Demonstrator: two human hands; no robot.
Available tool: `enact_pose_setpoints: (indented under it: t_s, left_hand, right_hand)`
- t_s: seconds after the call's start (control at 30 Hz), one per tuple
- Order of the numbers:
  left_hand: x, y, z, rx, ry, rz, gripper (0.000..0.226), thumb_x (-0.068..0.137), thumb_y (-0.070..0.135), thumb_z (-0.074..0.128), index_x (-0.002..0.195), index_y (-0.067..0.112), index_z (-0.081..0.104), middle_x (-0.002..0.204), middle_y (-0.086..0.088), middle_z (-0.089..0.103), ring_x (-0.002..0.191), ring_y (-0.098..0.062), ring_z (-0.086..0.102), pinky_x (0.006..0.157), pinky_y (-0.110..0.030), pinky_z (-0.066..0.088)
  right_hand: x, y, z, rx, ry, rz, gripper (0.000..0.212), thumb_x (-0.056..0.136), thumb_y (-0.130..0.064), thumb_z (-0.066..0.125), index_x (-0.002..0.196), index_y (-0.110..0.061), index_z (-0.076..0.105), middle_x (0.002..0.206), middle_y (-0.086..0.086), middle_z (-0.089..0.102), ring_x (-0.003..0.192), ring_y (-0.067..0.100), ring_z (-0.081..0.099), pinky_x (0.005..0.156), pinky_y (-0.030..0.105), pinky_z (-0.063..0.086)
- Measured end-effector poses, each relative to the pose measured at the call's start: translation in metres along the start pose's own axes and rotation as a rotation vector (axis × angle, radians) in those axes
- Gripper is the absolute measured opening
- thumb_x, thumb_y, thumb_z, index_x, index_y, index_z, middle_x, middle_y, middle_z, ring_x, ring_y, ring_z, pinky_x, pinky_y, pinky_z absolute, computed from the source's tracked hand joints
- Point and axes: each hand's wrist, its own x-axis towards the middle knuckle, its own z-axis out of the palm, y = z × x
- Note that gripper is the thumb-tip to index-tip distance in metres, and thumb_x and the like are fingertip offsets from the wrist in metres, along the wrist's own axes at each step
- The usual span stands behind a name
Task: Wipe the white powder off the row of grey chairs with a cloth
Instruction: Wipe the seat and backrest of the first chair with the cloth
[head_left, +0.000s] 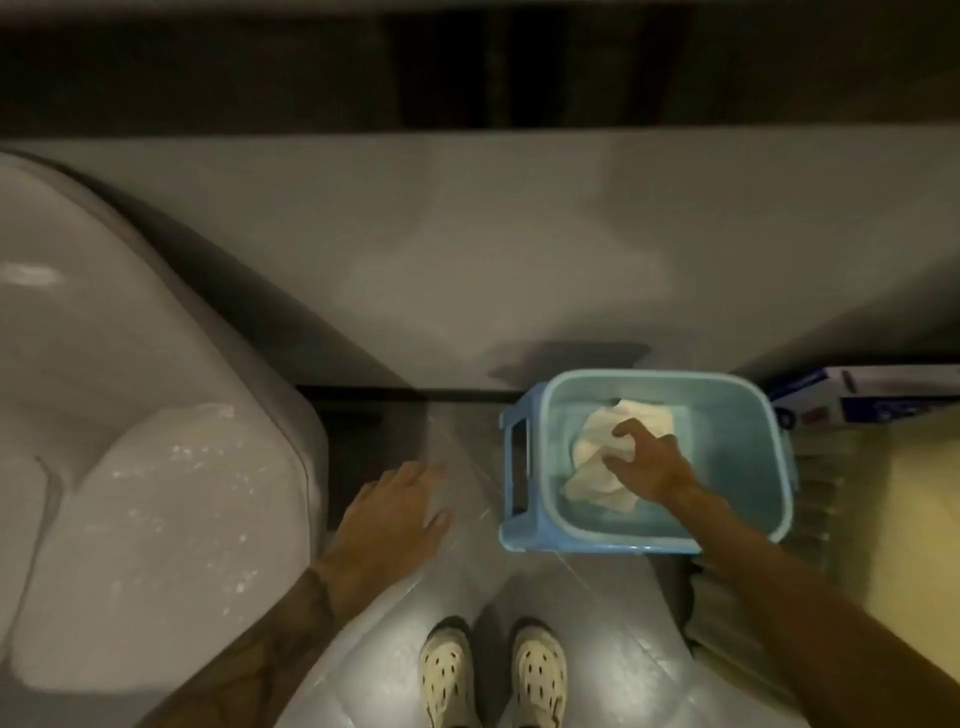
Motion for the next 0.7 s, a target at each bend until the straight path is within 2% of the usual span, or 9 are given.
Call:
enact_pose_setpoints:
  t_s: [0.13, 0.27, 0.4, 0.5, 0.57, 0.7]
  left_hand:
    - [0.008, -0.012, 0.016, -0.059, -0.042, -0.04, 0.063, 0.105, 0.054, 0.047, 0.161, 0.029, 0.029, 0.161, 0.006, 0.038, 0.146, -0.018, 0.039, 0.123, -0.038, 0.031]
    - [0.001, -0.01, 0.008, -0.078, -0.013, -0.047, 0.064, 0.105, 0.052, 0.047, 0.161, 0.028, 0.028, 0.162, 0.004, 0.036, 0.147, -0.018, 0.038, 0.122, -0.039, 0.032]
    - [-0.026, 0.001, -0.022, -0.111, 0.028, -0.043, 0.062, 0.106, 0.05, 0.048, 0.161, 0.028, 0.031, 0.162, 0.004, 0.038, 0.146, -0.019, 0.039, 0.122, -0.04, 0.033]
    - [-0.059, 0.012, -0.054, -0.099, 0.091, -0.032, 0.059, 0.106, 0.047, 0.048, 0.159, 0.026, 0.034, 0.158, 0.005, 0.041, 0.142, -0.018, 0.042, 0.12, -0.036, 0.034]
    - [-0.083, 0.016, -0.077, -0.103, 0.12, -0.025, 0.059, 0.106, 0.045, 0.048, 0.159, 0.025, 0.034, 0.157, 0.003, 0.042, 0.14, -0.019, 0.043, 0.118, -0.039, 0.036]
    - [-0.129, 0.004, -0.114, -0.093, 0.158, -0.02, 0.062, 0.105, 0.048, 0.048, 0.16, 0.024, 0.032, 0.157, 0.0, 0.042, 0.139, -0.023, 0.044, 0.114, -0.042, 0.039]
  right_hand:
    - [0.018, 0.004, 0.023, -0.039, -0.016, 0.067, 0.041, 0.097, -0.032, 0.058, 0.136, -0.021, 0.051, 0.137, 0.018, 0.038, 0.117, 0.041, 0.052, 0.103, 0.042, 0.043]
    - [0.001, 0.001, 0.023, -0.014, 0.087, 0.031, 0.034, 0.098, -0.017, 0.057, 0.131, -0.01, 0.057, 0.136, 0.016, 0.048, 0.119, 0.037, 0.053, 0.101, 0.04, 0.042]
    - [-0.05, -0.023, -0.01, 0.096, 0.228, -0.049, 0.024, 0.09, -0.014, 0.069, 0.113, -0.013, 0.065, 0.123, 0.013, 0.057, 0.108, 0.035, 0.059, 0.094, 0.039, 0.048]
    - [-0.097, -0.053, -0.039, 0.116, 0.297, -0.139, 0.02, 0.084, -0.013, 0.075, 0.102, -0.019, 0.066, 0.111, 0.01, 0.064, 0.093, 0.029, 0.064, 0.079, 0.033, 0.052]
    - [-0.13, -0.077, -0.054, 0.109, 0.306, -0.191, 0.021, 0.083, -0.015, 0.077, 0.098, -0.022, 0.065, 0.105, 0.006, 0.064, 0.085, 0.023, 0.065, 0.072, 0.029, 0.048]
    - [-0.197, -0.134, -0.064, 0.125, 0.353, -0.315, 0.025, 0.079, -0.017, 0.082, 0.094, -0.025, 0.063, 0.1, -0.001, 0.061, 0.084, 0.019, 0.063, 0.073, 0.029, 0.05]
